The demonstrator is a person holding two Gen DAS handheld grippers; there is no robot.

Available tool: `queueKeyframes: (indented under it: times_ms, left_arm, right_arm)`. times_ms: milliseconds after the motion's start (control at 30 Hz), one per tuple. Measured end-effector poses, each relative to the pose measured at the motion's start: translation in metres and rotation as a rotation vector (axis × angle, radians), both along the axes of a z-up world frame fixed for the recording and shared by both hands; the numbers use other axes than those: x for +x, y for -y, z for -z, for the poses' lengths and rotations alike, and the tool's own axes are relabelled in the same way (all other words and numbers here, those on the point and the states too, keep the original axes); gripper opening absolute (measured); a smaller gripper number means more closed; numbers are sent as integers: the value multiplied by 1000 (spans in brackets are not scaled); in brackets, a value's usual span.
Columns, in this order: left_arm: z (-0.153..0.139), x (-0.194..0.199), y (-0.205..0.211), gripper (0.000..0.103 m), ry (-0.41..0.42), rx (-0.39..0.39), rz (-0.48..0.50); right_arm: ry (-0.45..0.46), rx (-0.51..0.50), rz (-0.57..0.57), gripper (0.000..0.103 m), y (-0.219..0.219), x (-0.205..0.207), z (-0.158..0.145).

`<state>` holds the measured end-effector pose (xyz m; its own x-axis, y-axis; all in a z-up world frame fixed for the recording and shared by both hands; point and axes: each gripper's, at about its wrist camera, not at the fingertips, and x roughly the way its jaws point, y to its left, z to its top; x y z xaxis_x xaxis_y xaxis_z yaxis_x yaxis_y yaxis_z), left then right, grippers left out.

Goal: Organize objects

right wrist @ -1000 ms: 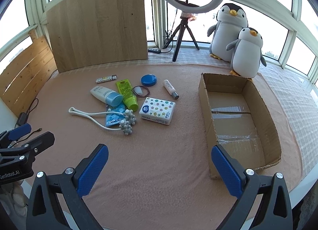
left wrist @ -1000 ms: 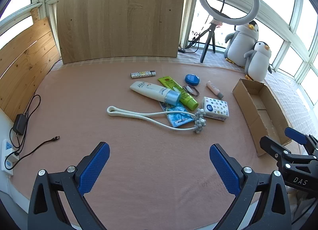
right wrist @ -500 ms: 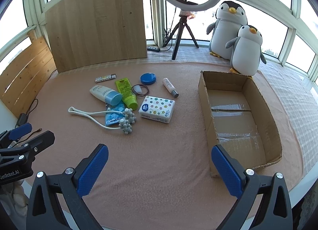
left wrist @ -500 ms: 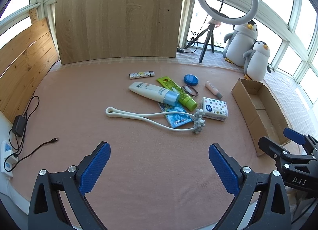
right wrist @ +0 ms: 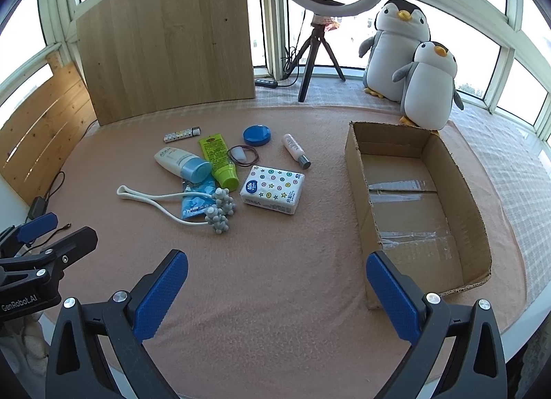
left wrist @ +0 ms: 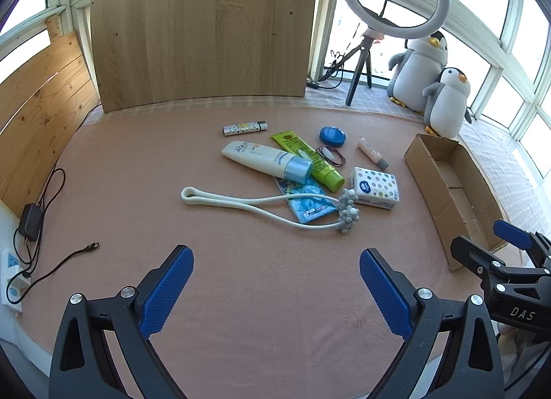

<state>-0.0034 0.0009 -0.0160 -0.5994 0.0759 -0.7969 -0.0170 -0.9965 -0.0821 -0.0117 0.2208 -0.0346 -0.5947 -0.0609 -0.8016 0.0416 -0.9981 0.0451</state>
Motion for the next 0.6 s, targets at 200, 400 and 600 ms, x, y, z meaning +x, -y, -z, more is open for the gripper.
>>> queueKeyframes:
  times_ms: [200, 400, 600]
  left_arm:
    - [4, -8, 1, 99, 5, -1, 1]
    - [9, -19, 4, 99, 10, -14, -1]
    - [13, -32, 8, 98, 7, -34, -9]
  right_arm:
    - [10, 0, 9, 102, -2, -4, 3]
    - [20, 5, 19, 102, -4, -6, 5]
    - [28, 9, 26, 102, -7, -6, 7]
